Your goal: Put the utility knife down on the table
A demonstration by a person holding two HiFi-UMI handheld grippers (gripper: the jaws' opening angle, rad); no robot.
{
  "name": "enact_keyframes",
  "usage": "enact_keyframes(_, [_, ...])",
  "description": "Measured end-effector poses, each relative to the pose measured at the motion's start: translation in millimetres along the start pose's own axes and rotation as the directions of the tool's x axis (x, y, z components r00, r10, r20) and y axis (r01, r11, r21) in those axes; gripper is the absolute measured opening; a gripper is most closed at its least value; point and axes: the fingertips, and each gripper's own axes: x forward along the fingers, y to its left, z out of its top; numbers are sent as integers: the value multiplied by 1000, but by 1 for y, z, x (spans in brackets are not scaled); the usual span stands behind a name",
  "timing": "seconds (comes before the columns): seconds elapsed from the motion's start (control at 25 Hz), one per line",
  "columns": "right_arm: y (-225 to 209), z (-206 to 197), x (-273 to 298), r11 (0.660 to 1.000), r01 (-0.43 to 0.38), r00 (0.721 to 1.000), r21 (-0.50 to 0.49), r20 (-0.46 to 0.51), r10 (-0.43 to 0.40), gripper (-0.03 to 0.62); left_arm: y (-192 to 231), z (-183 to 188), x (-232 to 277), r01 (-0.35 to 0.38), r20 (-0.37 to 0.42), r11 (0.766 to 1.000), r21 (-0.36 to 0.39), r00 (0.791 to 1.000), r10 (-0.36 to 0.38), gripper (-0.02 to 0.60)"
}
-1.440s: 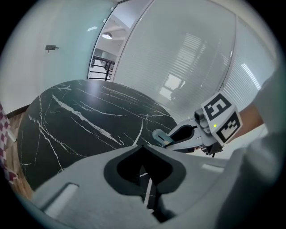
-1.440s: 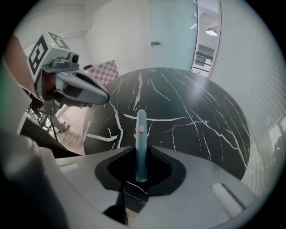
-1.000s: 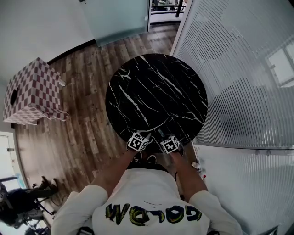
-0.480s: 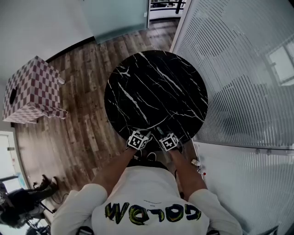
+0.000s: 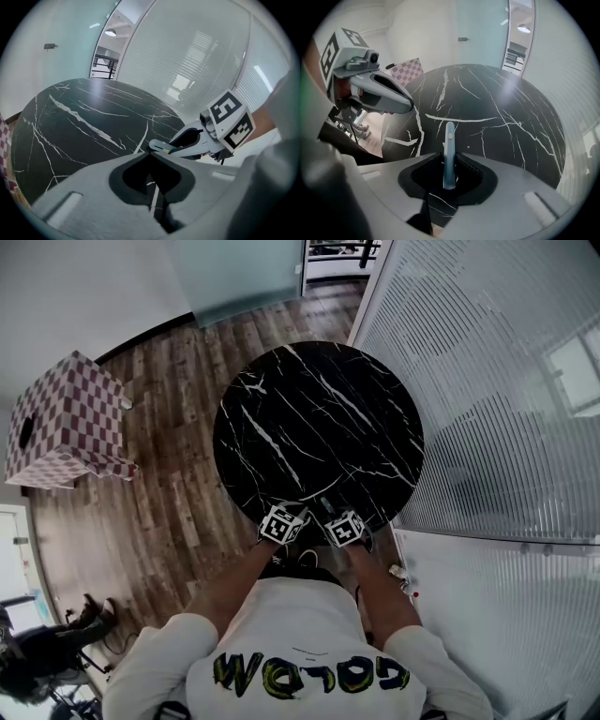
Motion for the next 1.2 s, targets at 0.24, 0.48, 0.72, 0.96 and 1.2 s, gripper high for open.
enact_keyframes(0.24, [-5,-4,-1,1000,7,1000,2,1,-7,112,-1,-1,-1,-6,-2,1000,6,1000,6,0])
enact_keyframes(0.48, [-8,-7,-5,999,38,999,-3,6,-38,133,-5,-3,-4,-13,3,1000,17,1000,13,1])
enact_keyframes(0.72, [-12,-8,-9,999,53,998,-3,22,-53,140,-10,0,-10,-16,18,1000,25,1000,15,0])
enact_keyframes(0.96, [-14,5,-37,998,62,988,10,138,-63,156,-17,8,-28,-19,65,998,63,998,15,1])
enact_keyframes(1.2, [-7,32,-76,998,42,952,40,302,-52,122,-17,20,-60,-31,154,999,26,988,27,0])
